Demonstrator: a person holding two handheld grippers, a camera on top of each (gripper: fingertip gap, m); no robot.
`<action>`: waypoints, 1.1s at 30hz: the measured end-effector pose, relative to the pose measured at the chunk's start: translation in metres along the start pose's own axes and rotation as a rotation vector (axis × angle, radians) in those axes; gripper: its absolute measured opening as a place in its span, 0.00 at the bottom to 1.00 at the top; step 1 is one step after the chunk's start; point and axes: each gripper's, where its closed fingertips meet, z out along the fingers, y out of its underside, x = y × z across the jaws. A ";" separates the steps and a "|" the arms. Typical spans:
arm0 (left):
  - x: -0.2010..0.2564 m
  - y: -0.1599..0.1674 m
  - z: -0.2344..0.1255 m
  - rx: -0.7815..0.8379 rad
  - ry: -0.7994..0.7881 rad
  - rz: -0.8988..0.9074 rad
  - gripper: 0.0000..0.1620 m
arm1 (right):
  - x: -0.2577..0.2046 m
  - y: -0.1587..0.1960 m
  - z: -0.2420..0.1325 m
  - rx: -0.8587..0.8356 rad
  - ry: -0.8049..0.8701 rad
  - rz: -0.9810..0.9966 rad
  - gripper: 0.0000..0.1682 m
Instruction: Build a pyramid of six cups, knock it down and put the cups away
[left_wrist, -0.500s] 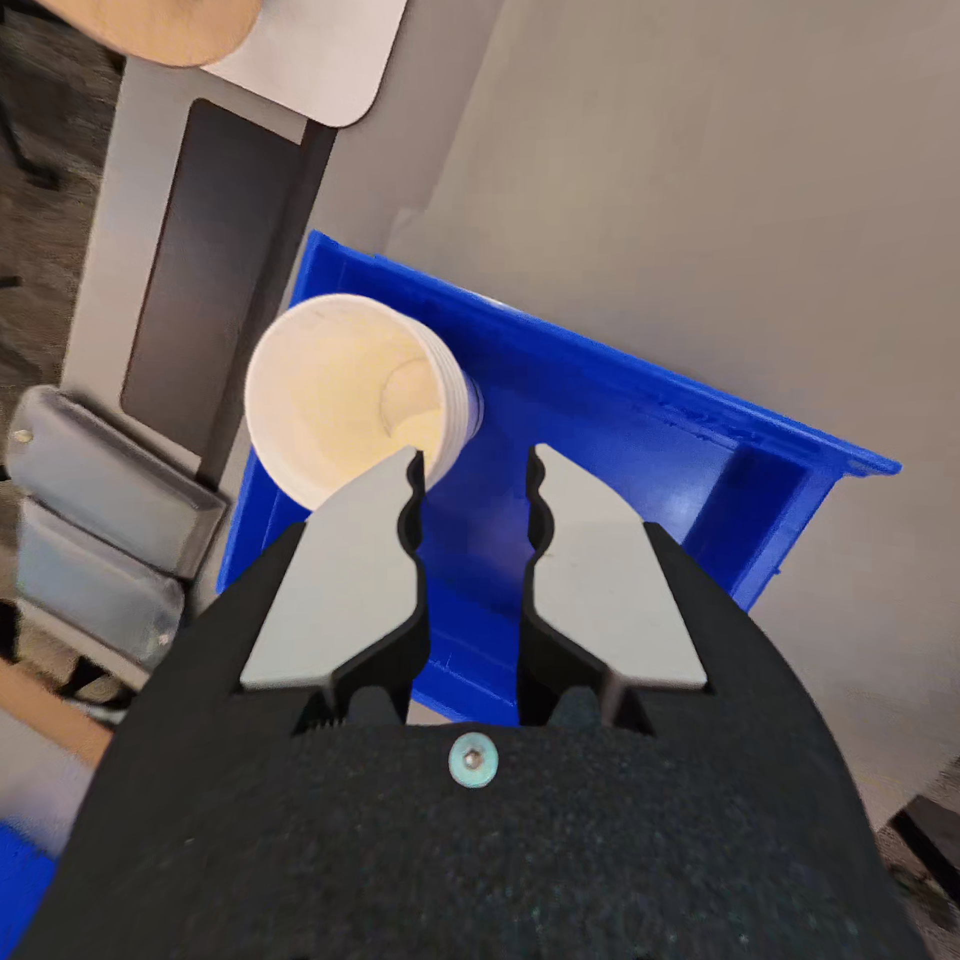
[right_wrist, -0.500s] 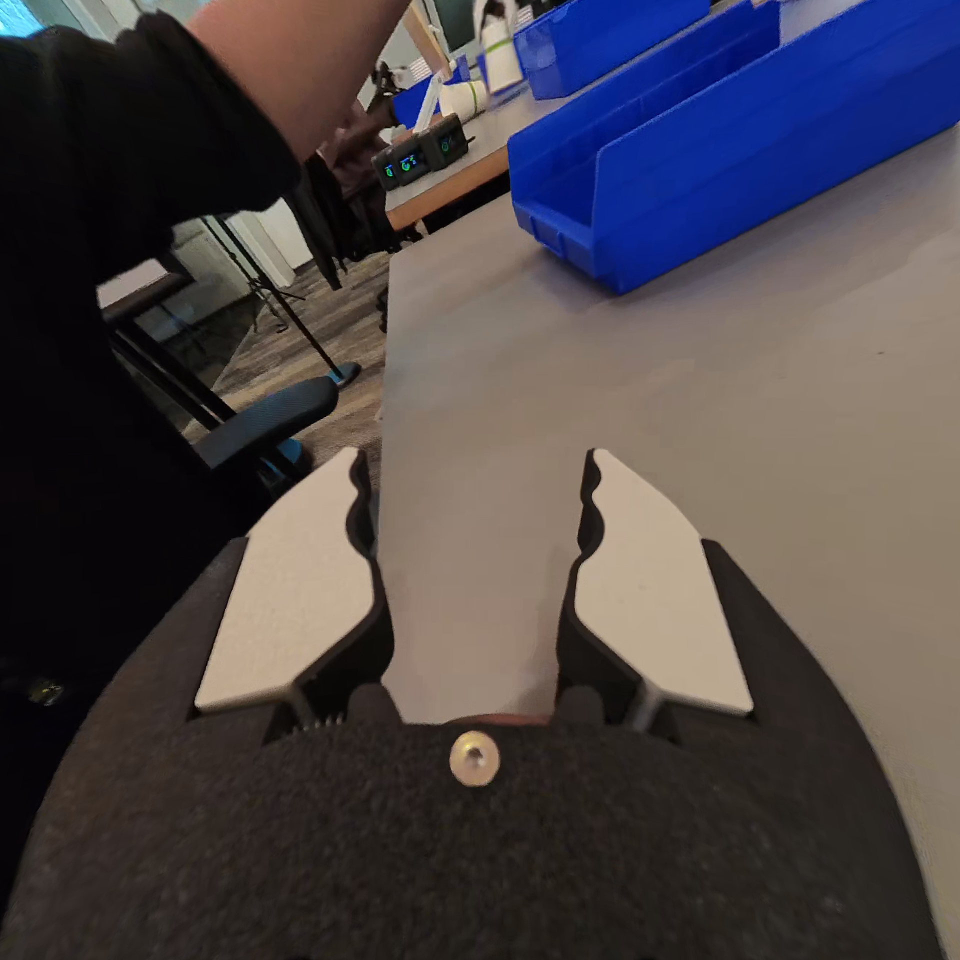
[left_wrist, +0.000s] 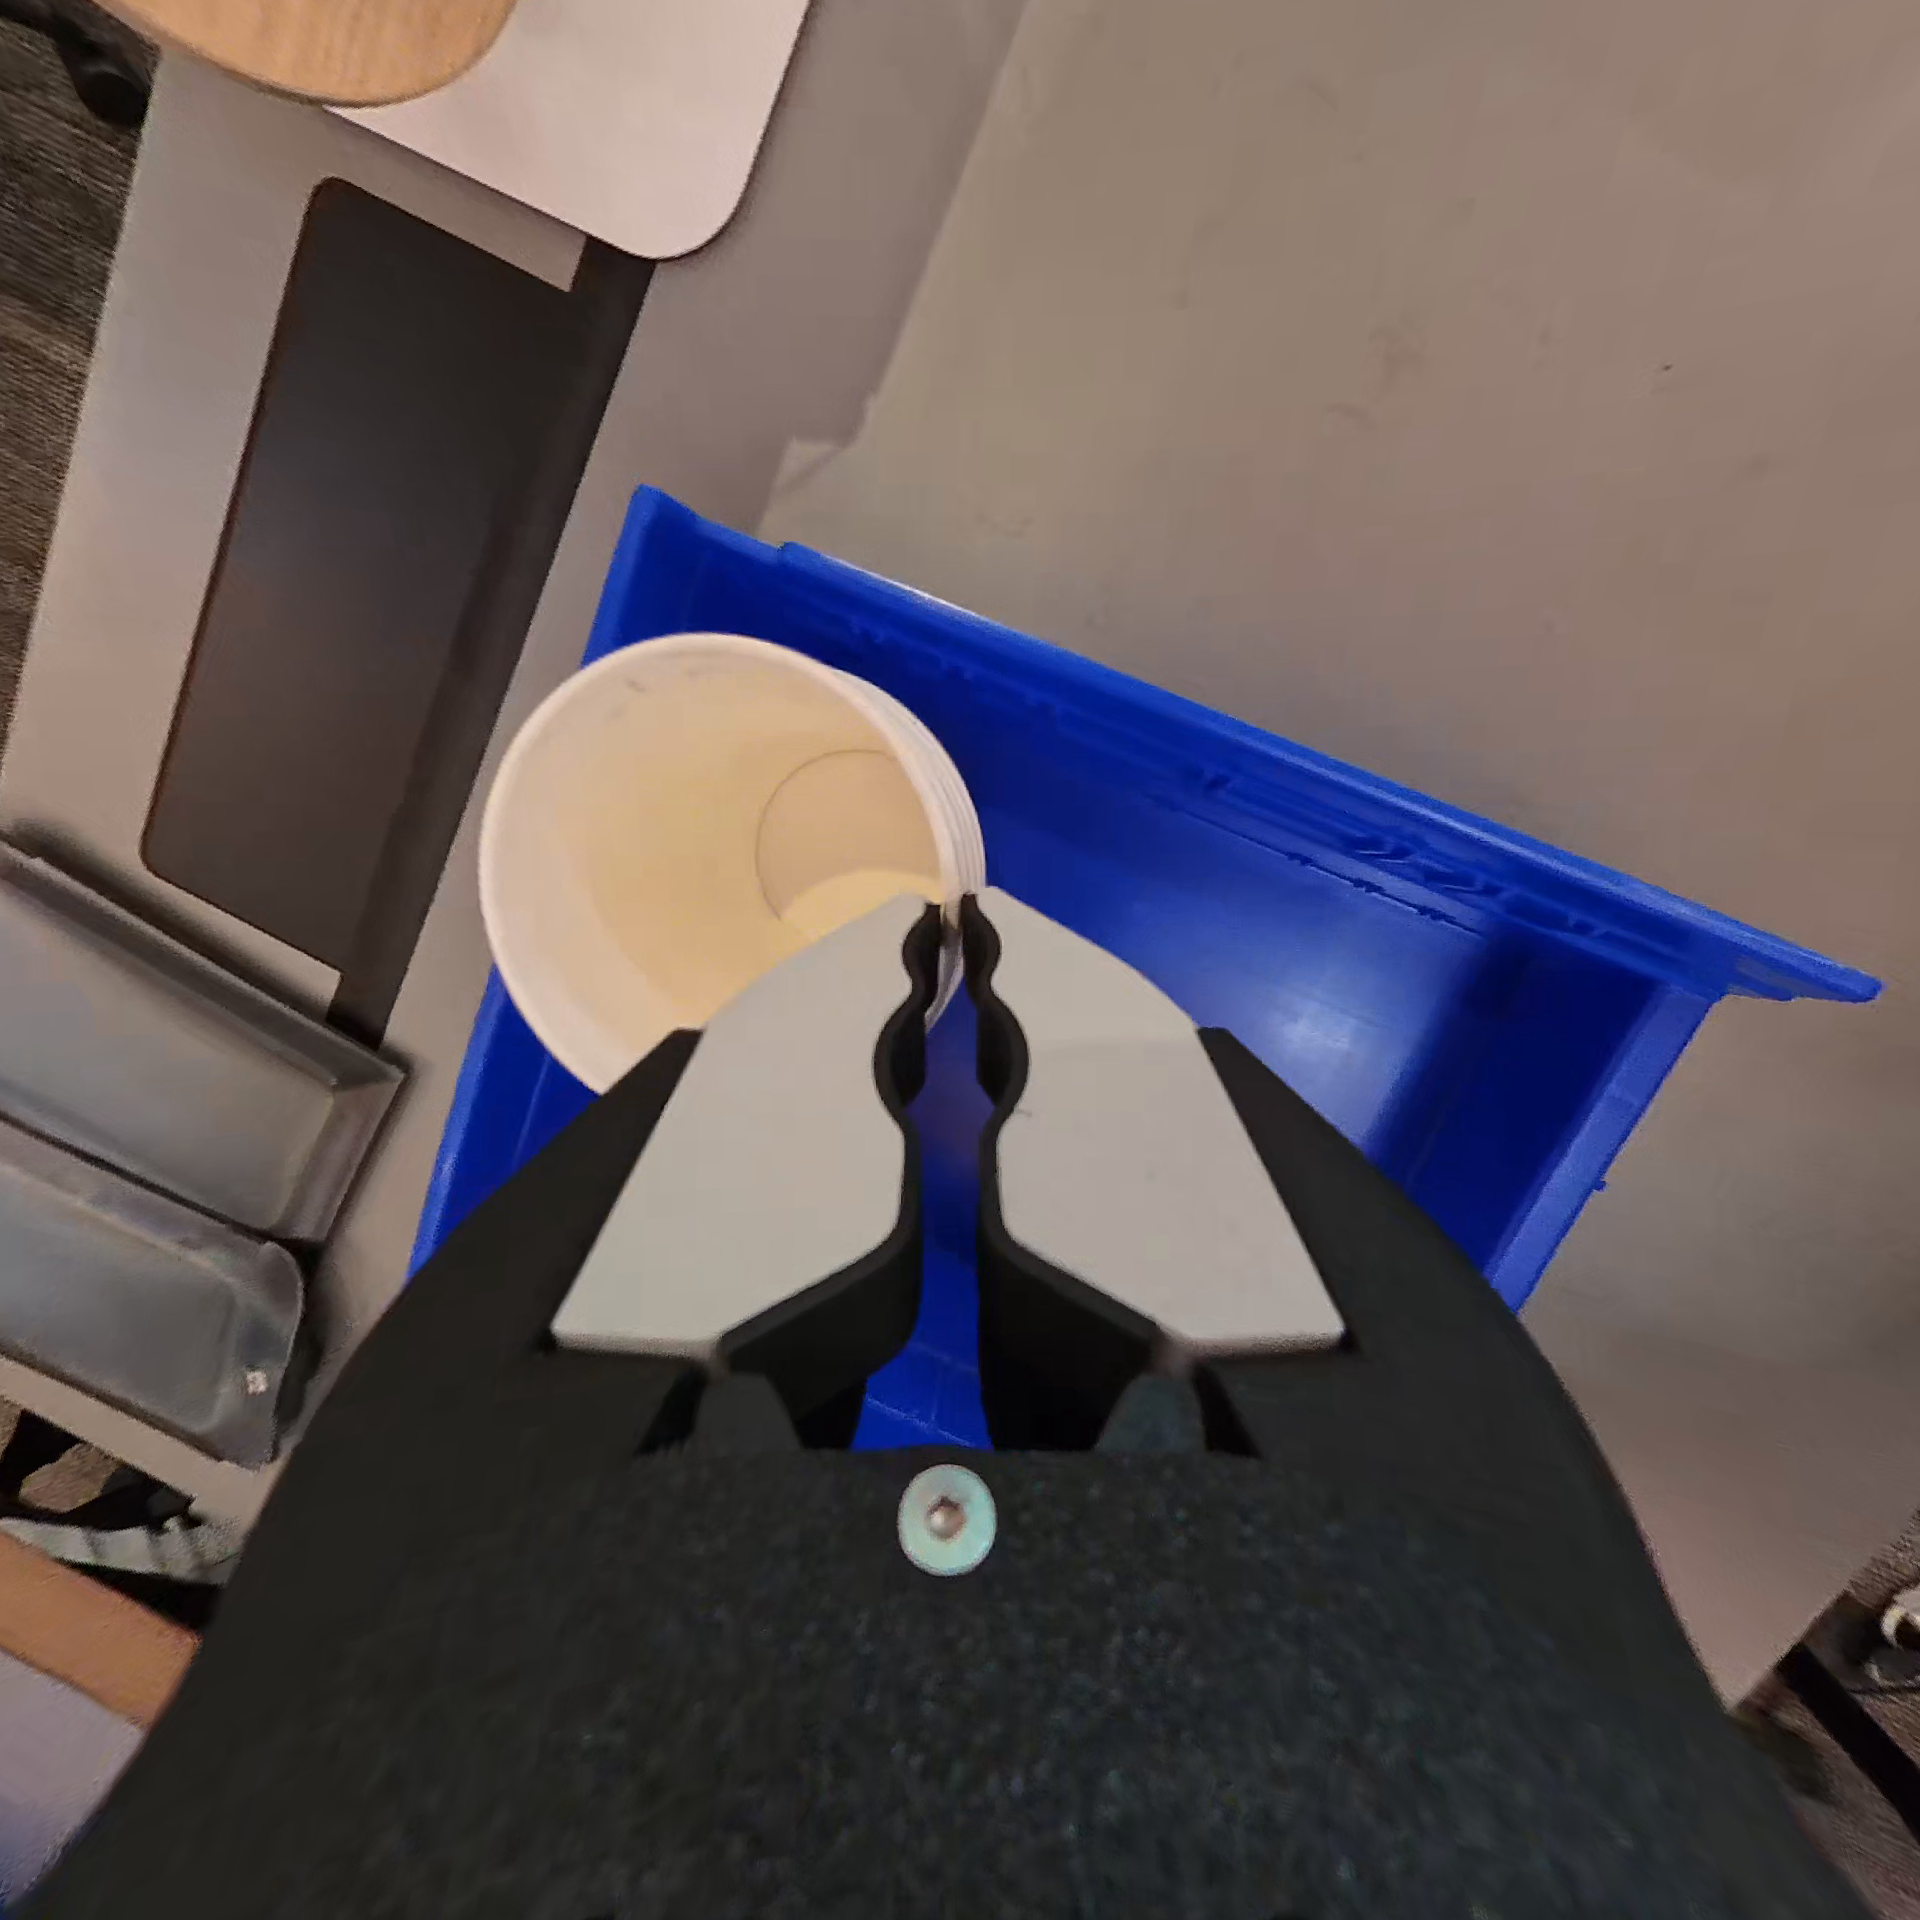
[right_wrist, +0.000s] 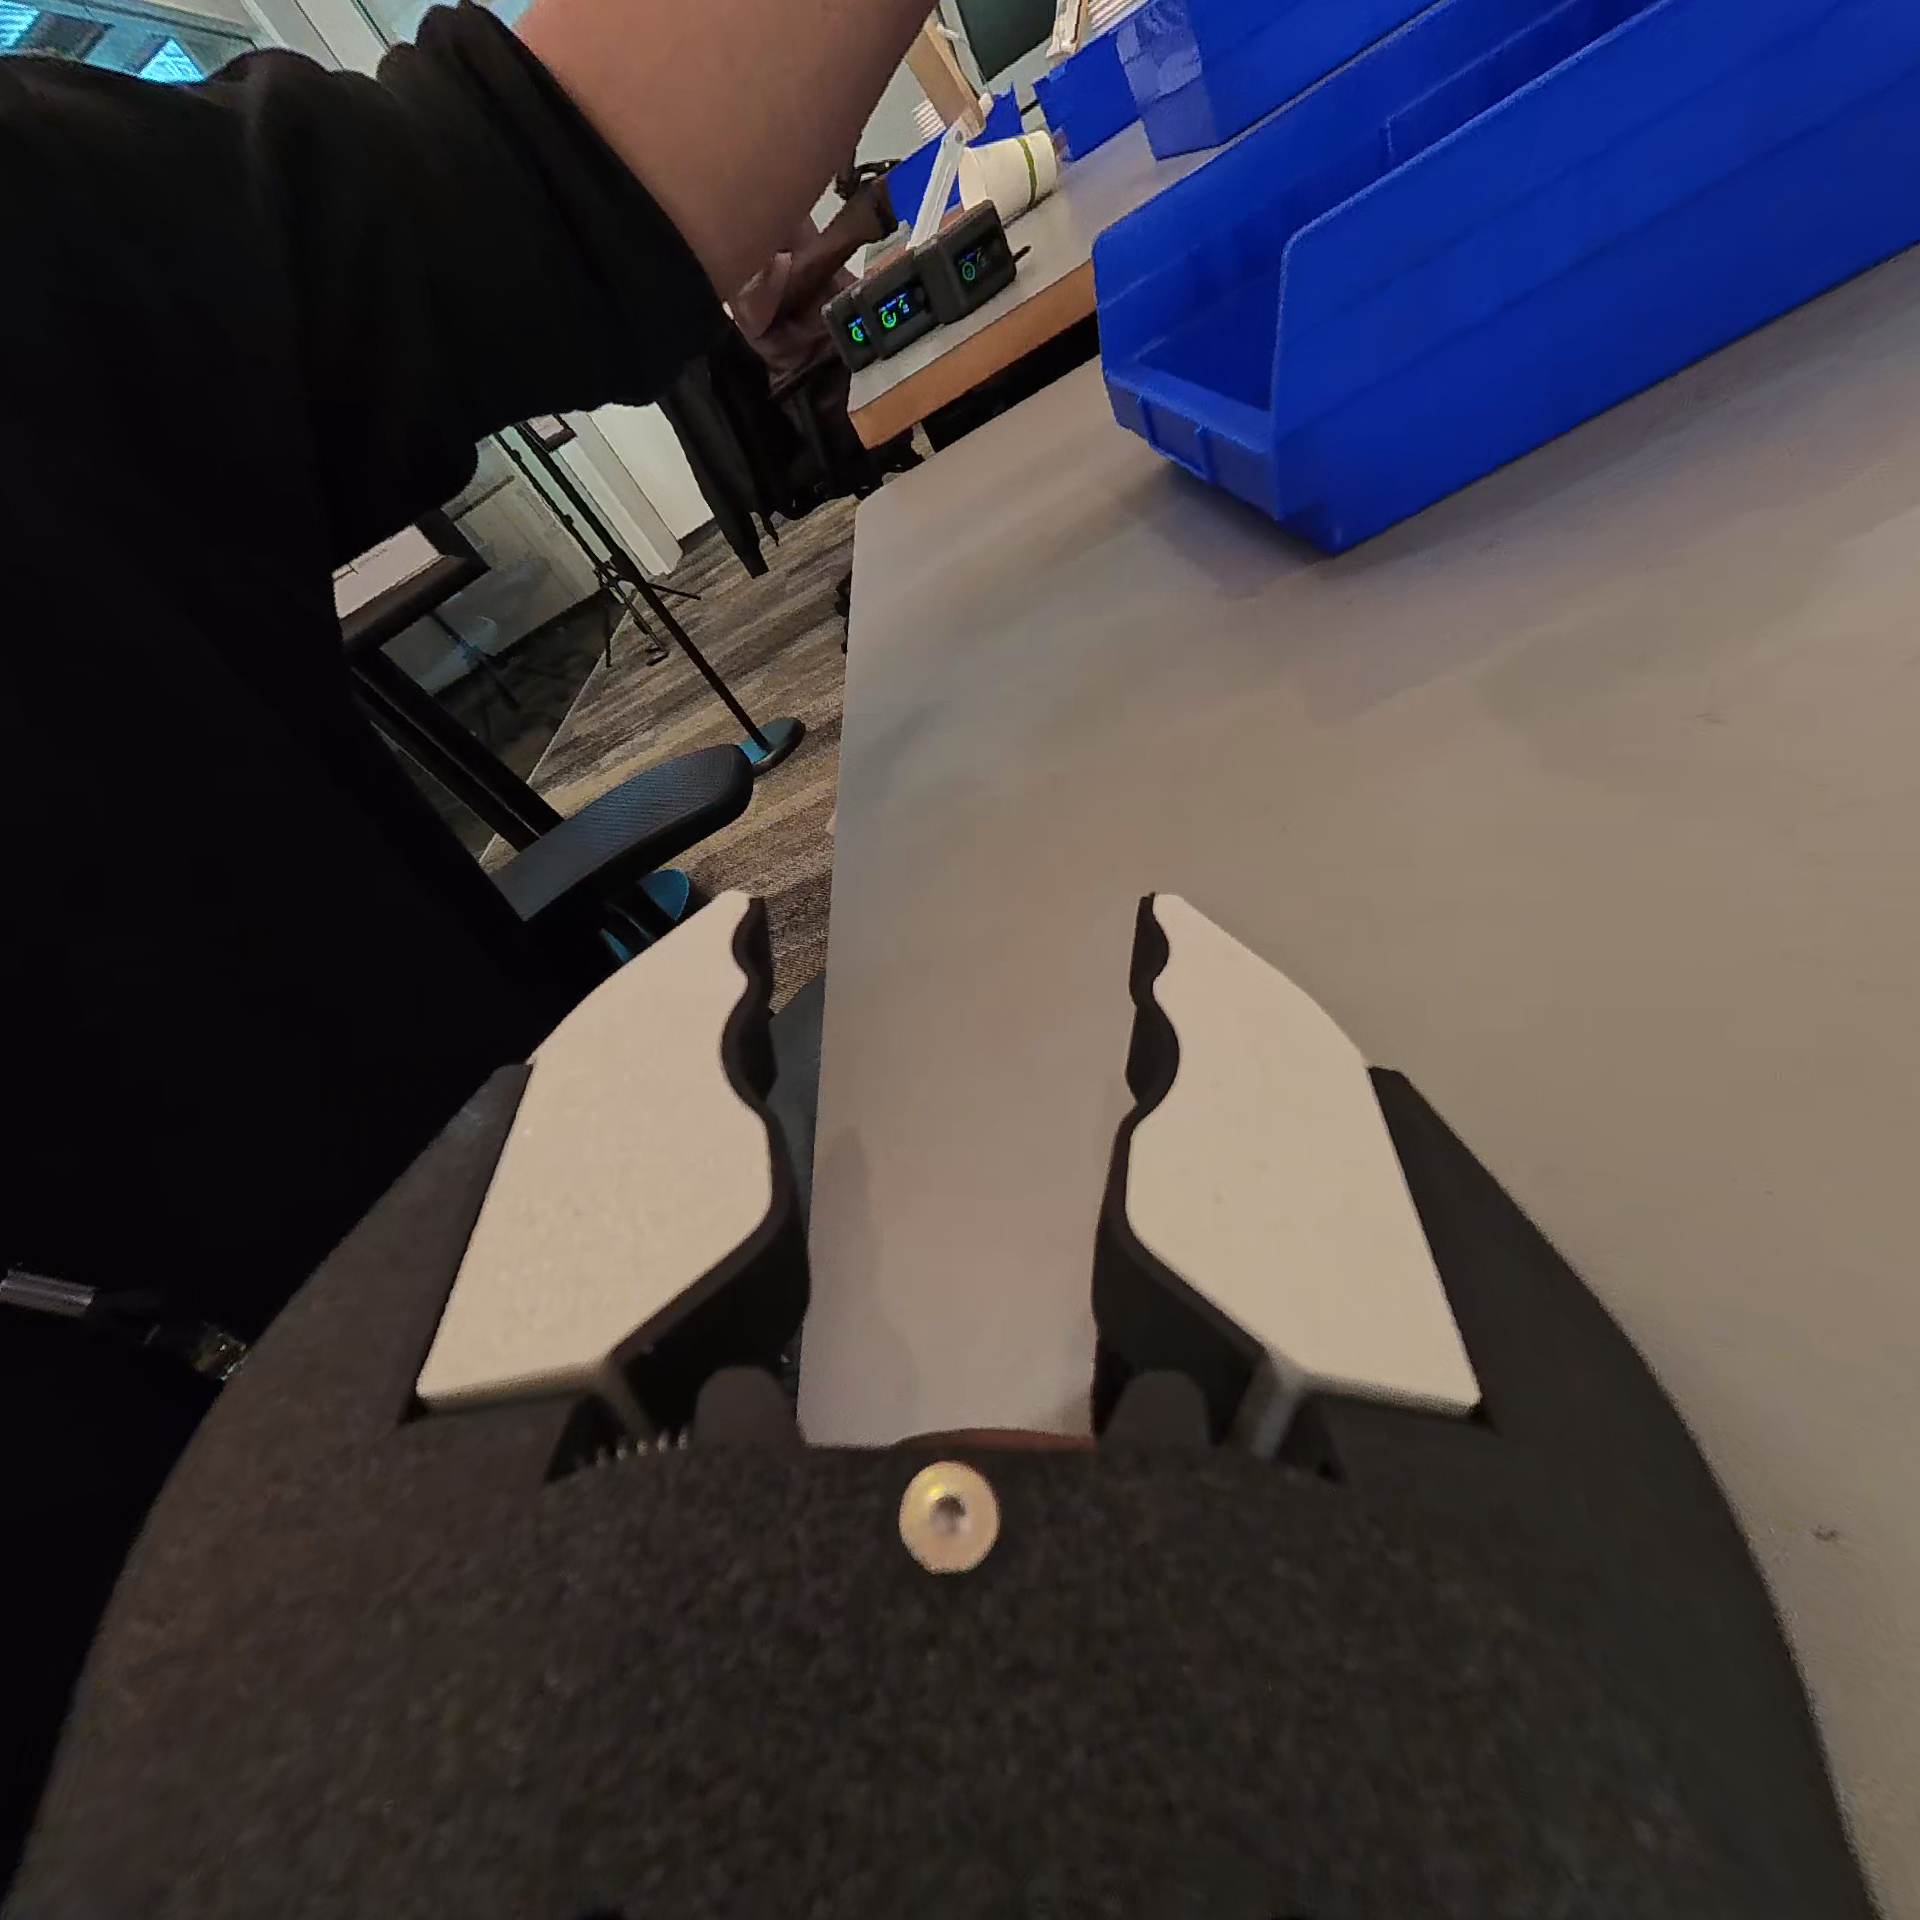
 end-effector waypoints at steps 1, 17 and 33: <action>0.002 0.000 0.001 0.003 0.014 -0.009 0.02 | 0.000 0.000 0.000 -0.001 -0.003 0.003 0.39; 0.002 -0.041 -0.071 0.194 -0.075 -0.027 0.02 | 0.047 -0.045 -0.018 0.269 0.045 0.206 0.42; 0.172 -0.177 -0.174 1.188 0.281 -0.243 0.01 | 0.086 -0.202 -0.049 0.618 0.136 -0.038 0.60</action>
